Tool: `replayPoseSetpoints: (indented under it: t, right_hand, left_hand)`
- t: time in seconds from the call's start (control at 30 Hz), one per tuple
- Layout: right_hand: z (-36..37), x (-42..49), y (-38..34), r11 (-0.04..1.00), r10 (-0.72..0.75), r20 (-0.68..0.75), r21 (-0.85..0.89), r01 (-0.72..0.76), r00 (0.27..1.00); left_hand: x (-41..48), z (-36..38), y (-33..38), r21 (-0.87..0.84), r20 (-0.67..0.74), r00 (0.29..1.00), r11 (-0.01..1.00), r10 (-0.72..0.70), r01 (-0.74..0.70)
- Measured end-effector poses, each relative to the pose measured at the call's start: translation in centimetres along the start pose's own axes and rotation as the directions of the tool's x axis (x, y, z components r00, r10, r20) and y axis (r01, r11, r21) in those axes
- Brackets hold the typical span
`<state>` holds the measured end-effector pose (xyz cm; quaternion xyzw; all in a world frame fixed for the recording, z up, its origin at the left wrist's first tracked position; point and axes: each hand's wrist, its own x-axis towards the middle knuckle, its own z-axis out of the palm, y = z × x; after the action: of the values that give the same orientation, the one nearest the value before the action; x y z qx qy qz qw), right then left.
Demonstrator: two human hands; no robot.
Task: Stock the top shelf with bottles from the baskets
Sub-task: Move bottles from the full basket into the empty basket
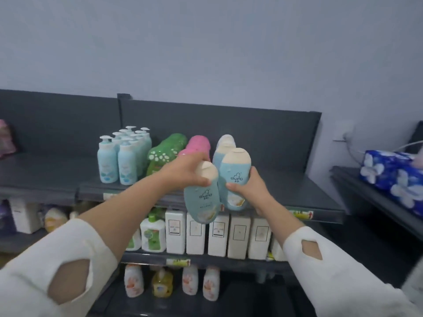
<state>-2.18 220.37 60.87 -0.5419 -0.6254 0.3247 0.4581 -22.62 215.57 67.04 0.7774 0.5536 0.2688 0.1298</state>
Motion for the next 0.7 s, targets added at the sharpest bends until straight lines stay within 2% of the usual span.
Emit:
replayPoseSetpoints:
  t: [0.2, 0.47, 0.6, 0.7]
  right_hand:
    - [-1.4, 7.1, 2.1, 0.997, 0.024, -0.068, 0.077, -0.018, 0.997]
    - [1.9, 14.1, 5.6, 0.996, 0.031, 0.011, 0.080, -0.032, 0.999]
    - [3.2, 15.5, 7.3, 0.995, 0.048, 0.083, 0.078, -0.055, 0.995]
    - [2.2, 16.2, 7.5, 0.994, 0.034, 0.214, 0.099, -0.056, 0.976]
  left_hand:
    - [8.4, 0.4, -1.1, 0.087, 0.065, 0.996, 0.994, 0.063, -0.068]
    - [16.2, 1.2, -3.5, 0.163, 0.152, 0.982, 0.977, 0.110, -0.135]
    - [18.1, 2.3, -4.5, 0.212, 0.196, 0.977, 0.970, 0.079, -0.121]
    - [18.7, 3.2, -5.1, 0.183, 0.242, 0.968, 0.977, 0.066, -0.112]
